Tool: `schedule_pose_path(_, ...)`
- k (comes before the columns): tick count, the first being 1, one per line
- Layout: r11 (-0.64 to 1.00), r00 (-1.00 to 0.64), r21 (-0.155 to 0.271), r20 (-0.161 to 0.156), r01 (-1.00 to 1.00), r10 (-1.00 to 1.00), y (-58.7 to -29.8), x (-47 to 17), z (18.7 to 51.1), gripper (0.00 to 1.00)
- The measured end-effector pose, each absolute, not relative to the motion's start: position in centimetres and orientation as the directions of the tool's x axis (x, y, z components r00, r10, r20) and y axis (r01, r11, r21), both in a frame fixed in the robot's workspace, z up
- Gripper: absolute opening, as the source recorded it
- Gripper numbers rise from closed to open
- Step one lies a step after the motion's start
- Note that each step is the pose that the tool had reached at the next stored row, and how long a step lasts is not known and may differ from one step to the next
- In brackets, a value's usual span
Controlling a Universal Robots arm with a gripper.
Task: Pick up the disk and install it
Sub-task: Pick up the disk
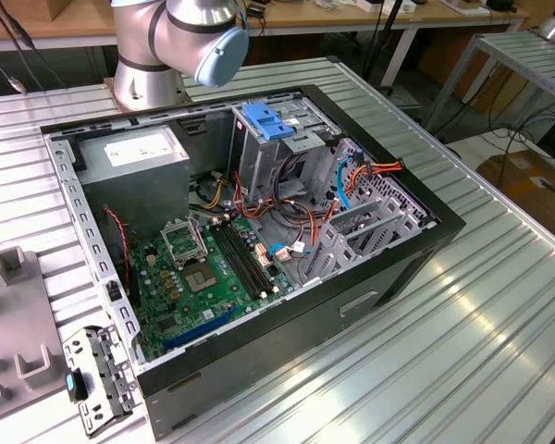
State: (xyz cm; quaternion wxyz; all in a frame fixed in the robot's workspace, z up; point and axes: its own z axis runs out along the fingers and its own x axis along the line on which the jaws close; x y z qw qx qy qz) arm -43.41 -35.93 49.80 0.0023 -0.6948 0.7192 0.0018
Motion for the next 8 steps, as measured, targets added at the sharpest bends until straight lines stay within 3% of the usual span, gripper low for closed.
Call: schedule_pose_path(8,0.034,-0.034,-0.001,-0.006,-0.999,-0.999,-35.92,-42.28,49.8,0.37)
